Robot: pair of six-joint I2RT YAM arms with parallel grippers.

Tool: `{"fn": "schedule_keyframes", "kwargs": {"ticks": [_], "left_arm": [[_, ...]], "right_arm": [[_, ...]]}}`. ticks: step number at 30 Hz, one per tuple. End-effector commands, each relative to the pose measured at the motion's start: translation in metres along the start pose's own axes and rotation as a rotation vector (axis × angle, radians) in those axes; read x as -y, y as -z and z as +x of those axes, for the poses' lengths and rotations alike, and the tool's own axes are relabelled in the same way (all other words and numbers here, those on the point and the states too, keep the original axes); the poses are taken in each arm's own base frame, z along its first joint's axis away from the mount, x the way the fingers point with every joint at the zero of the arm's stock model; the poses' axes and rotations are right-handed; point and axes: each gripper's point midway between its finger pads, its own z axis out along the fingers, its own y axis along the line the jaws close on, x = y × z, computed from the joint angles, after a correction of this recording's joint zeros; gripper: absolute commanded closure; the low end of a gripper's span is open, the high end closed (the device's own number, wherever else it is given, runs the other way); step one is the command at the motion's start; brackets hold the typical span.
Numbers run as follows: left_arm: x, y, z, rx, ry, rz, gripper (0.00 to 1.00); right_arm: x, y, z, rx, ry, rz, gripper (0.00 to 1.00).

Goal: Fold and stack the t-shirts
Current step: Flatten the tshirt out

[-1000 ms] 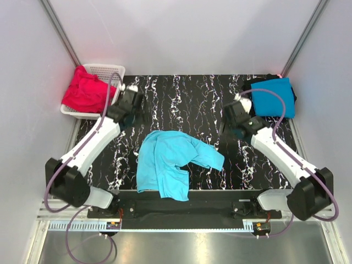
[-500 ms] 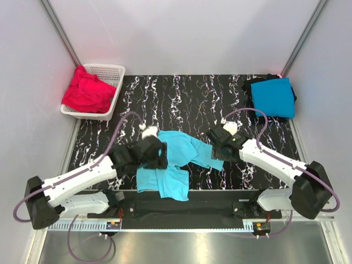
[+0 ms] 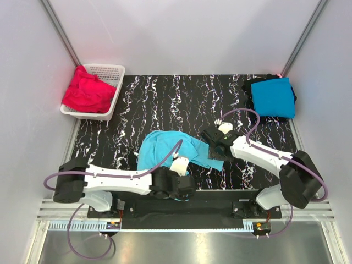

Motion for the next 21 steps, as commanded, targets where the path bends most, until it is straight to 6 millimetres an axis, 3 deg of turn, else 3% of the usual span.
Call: {"fn": "schedule_keyframes", "kwargs": {"ticks": [1,9,16,21], "left_arm": [[0.012,0.000,-0.021,0.070,0.037,-0.015,0.20],[0.027,-0.035,-0.014,-0.044,0.048,0.041,0.16],[-0.018,-0.068,-0.016,-0.130,0.176,-0.069,0.17],[-0.036,-0.085,-0.008,-0.201,0.227,-0.132,0.16]], "right_arm": [[-0.013,0.010,-0.021,0.080,-0.046,-0.043,0.36],[-0.013,0.007,-0.012,0.056,-0.048,-0.063,0.35],[-0.012,0.010,-0.013,0.066,-0.044,-0.071,0.34],[-0.017,0.005,-0.009,0.040,-0.024,-0.071,0.34]]}}
